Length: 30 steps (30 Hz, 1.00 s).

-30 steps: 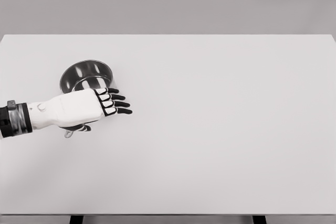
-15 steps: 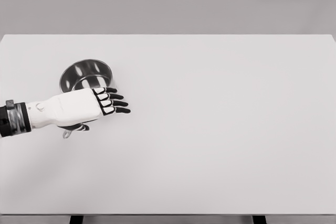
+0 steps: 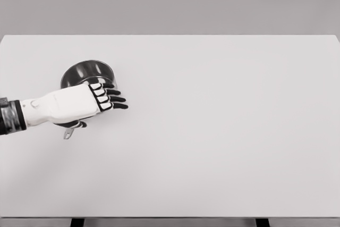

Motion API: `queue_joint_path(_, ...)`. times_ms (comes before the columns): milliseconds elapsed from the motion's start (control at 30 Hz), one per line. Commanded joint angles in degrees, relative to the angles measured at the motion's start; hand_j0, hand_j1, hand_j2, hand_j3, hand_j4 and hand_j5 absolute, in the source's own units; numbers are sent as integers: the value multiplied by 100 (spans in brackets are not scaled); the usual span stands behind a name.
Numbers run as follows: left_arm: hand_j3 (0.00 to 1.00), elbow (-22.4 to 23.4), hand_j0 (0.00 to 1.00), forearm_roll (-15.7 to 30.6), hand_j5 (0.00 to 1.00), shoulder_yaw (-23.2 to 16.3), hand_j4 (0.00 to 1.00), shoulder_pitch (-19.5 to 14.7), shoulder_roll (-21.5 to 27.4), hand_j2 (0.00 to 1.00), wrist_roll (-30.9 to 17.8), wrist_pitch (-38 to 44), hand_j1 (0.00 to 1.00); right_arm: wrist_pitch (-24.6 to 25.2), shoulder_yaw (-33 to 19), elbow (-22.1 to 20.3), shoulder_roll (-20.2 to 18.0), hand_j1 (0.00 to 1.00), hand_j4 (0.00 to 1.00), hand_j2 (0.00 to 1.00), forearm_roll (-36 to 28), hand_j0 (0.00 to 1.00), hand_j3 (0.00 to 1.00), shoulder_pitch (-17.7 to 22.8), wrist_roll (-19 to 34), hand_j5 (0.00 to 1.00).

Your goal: Rotate pot handle

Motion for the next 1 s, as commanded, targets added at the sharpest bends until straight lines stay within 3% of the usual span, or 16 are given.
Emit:
queue_joint_path(0, 100, -1, 100, 35, 100, 32, 100, 9, 10, 100, 3, 8, 100, 1, 0, 0, 0, 100, 100, 100, 1, 100, 100, 0, 1, 100)
queue_joint_path(300, 100, 8, 100, 35, 100, 374, 100, 185, 36, 100, 3, 8, 100, 1, 0, 0, 0, 100, 100, 100, 1, 100, 100, 0, 1, 100)
queue_joint_path(667, 100, -1, 100, 44, 100, 1086, 100, 624, 89, 100, -6, 8, 100, 1, 0, 0, 0, 100, 100, 100, 1, 100, 100, 0, 1, 100)
queue_joint_path(900, 100, -53, 100, 88, 100, 1183, 100, 624, 89, 100, -6, 8, 100, 1, 0, 0, 0, 100, 100, 100, 1, 100, 100, 0, 1, 100)
queue_joint_path(967, 100, -150, 100, 140, 100, 1376, 100, 747, 80, 100, 3, 8, 100, 1, 0, 0, 0, 100, 100, 100, 1, 100, 100, 0, 1, 100)
